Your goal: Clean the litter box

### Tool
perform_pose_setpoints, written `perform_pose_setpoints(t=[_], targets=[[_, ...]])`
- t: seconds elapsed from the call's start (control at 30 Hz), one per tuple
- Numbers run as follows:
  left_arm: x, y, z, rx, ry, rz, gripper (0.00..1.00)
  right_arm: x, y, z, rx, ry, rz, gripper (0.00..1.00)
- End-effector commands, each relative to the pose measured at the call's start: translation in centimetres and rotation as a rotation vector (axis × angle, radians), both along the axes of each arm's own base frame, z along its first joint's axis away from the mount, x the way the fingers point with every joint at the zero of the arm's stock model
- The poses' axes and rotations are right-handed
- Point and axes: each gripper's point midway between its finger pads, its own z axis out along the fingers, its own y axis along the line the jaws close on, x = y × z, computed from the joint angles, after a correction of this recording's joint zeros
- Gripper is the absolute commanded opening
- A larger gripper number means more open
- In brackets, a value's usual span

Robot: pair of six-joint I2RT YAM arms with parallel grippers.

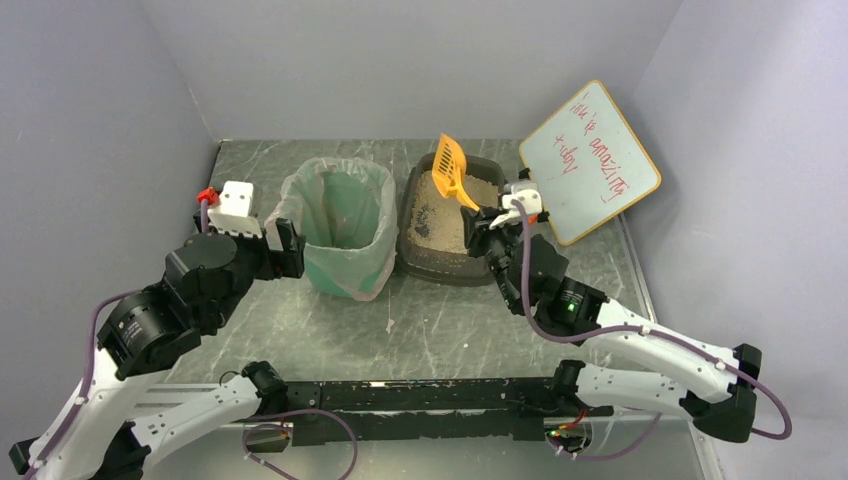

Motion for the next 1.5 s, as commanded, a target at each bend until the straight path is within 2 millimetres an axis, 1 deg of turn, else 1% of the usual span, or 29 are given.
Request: perform_pose_setpoints(t=[0.0, 0.1, 0.2, 0.27, 0.33, 0.43, 0.6, 0.67, 0.73, 0.83, 0.93, 1.07, 1.2, 1.33, 1.47], targets=[[0.2, -1.1, 0.4, -0.052, -0.005, -0.022, 0.97, 0.7, -1.5, -2.3, 0.229, 0.131, -0.070, 0.00], [0.1, -1.2, 0.3, -0.061, 0.004, -0.029, 0.97, 2.1, -2.9, -5.7, 0.301, 0.247, -0.130, 0.00], [-0.1, -1.5, 0.2, -0.072, 0.014, -0.040, 0.97, 3.9, -4.2, -9.3, 0.447, 0.368, -0.176, 0.00], [-0.1, -1.7, 0.2, -0.081, 0.019, -0.043, 0.97, 4.7, -4.5, -11.4, 0.522, 0.429, -0.193, 0.00], [-0.1, -1.7, 0.1, -0.083, 0.024, -0.042, 0.97, 5.2, -4.8, -13.0, 0.583, 0.470, -0.228, 0.00], [-0.2, -1.7, -0.2, -0.080, 0.035, -0.040, 0.97, 5.7, -5.6, -14.7, 0.653, 0.509, -0.292, 0.00], [-0.2, -1.7, -0.2, -0.089, 0.039, -0.036, 0.97, 6.3, -6.2, -16.0, 0.806, 0.527, -0.340, 0.00], [-0.2, -1.8, -0.3, -0.089, 0.044, -0.038, 0.97, 6.8, -6.1, -16.0, 0.876, 0.520, -0.343, 0.00], [-0.2, -1.9, -0.5, -0.088, 0.049, -0.037, 0.97, 7.2, -5.9, -16.5, 0.931, 0.529, -0.351, 0.00], [-0.1, -2.1, -0.7, -0.089, 0.054, -0.041, 0.97, 7.8, -5.1, -17.6, 0.997, 0.565, -0.353, 0.00], [-0.2, -2.0, -0.6, -0.093, 0.054, -0.040, 0.97, 8.6, -4.0, -18.5, 1.036, 0.606, -0.350, 0.00], [-0.3, -1.6, -0.5, -0.095, 0.047, -0.027, 0.97, 9.6, -2.9, -18.8, 1.068, 0.632, -0.339, 0.00], [-0.2, -1.7, -0.4, -0.094, 0.045, -0.030, 0.97, 10.3, -2.5, -19.6, 1.110, 0.648, -0.352, 0.02], [-0.1, -1.8, -0.5, -0.089, 0.052, -0.033, 0.97, 10.7, -2.2, -20.3, 1.109, 0.669, -0.371, 0.02], [-0.4, -1.3, -0.3, -0.086, 0.047, -0.023, 0.97, 10.9, -2.5, -20.6, 1.102, 0.668, -0.393, 0.13]])
